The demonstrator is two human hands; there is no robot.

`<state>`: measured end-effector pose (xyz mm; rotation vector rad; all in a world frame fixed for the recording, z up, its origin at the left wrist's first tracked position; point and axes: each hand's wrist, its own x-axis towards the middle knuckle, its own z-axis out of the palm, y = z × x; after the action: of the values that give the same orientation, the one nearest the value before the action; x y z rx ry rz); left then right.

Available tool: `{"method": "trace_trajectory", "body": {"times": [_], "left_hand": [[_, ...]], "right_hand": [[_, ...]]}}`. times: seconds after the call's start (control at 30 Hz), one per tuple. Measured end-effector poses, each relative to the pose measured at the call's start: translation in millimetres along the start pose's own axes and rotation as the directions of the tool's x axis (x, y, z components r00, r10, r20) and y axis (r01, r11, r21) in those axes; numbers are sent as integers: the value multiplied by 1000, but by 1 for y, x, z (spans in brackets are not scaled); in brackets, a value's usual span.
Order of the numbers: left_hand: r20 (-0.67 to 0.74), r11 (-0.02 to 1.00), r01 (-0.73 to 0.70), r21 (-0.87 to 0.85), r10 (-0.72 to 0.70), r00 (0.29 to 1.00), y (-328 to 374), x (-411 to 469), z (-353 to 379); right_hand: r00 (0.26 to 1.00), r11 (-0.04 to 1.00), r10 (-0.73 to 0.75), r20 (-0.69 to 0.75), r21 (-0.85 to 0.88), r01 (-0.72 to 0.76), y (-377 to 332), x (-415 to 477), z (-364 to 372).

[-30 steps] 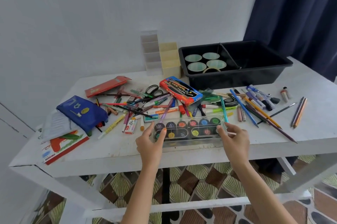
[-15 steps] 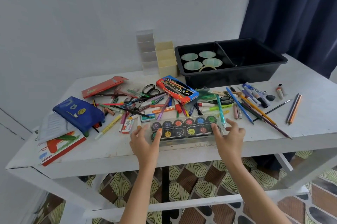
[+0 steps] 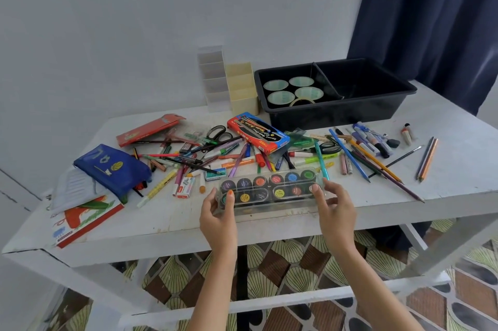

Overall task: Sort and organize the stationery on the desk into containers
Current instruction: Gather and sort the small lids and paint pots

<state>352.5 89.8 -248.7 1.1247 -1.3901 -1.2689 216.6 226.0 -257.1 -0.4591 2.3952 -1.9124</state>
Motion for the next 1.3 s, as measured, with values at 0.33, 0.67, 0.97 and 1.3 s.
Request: {"method": "trace_trajectory", "body": {"times": [0.33,0.67,0.97,1.3], "left_hand": [[109,991,-85,99,74,991,-12,7,-5],[178,985,-153,75,138,974,-15,-7,-12],[363,967,-251,-35,247,898,16,-10,23],[619,965,-128,-230,246,746,66,-46,173]], "right_hand": [[993,998,-41,108,-53,47,8,3,3],[942,988,-62,330,151,12,5,2,-21],[900,947,-42,433,303,-102,4,25,-76],[969,957,-54,242,290,-20,11,77,-192]]}}
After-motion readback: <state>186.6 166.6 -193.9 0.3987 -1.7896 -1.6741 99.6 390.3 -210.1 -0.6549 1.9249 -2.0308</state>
